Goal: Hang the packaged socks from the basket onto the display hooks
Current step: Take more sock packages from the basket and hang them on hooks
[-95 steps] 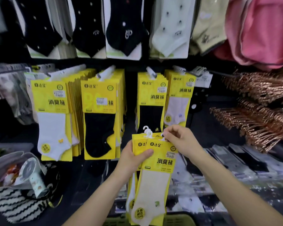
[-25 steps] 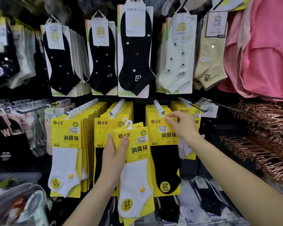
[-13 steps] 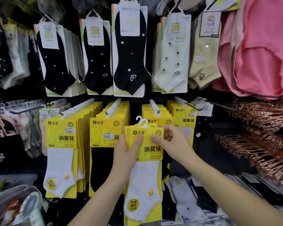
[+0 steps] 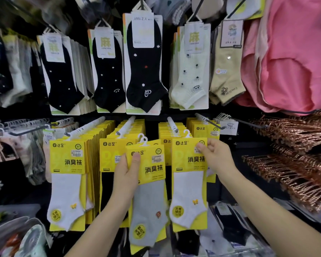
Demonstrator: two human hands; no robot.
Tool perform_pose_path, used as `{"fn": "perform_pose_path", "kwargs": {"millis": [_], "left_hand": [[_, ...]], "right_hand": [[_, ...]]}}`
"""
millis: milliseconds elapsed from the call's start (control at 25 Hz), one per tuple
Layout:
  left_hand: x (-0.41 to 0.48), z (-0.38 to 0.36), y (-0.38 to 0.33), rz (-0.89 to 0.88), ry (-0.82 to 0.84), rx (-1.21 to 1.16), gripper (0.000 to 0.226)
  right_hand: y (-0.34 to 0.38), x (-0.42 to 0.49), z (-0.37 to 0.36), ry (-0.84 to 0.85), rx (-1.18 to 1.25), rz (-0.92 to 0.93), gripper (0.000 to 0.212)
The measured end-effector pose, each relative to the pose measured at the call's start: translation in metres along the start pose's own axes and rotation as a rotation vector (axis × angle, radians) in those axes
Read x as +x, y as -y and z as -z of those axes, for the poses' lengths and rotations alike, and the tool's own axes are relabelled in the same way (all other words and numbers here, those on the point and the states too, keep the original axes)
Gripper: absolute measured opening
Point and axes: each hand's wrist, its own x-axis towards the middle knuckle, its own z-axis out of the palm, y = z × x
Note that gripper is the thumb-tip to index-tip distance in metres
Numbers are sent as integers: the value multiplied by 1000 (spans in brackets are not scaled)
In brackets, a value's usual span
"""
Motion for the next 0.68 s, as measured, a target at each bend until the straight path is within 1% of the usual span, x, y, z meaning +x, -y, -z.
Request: {"fn": "perform_pose_path", "kwargs": {"millis": [40,120,280,400,480,560,640,680], "left_hand": [[1,5,0,-5,-10,1,16],[0,13,0,-17,-16,-3,15],[1,18,-3,-21,-1,3,18],[4,15,-4,-37,0,-1,17],[4,8,-6,-38,17,11,17],[6,1,-7,-24,18,13,18],[7,-5,-6,-4,13,12,19],[7,-8,-6,2,15,3,19]], "right_hand": [[1,3,0,-11,12,30,23],[4,8,-7,-14,-5,65,31],[3,18,-24,31,-114,37,34],[1,25,-33,-26,-173,58,46],[1,29,-35,-41,-180,47,47],[0,29,-34,-38,-173,28,39],[-1,24,-31,-72,-126,10,18],[-1,18,-29,-87,-75,12,18]]}}
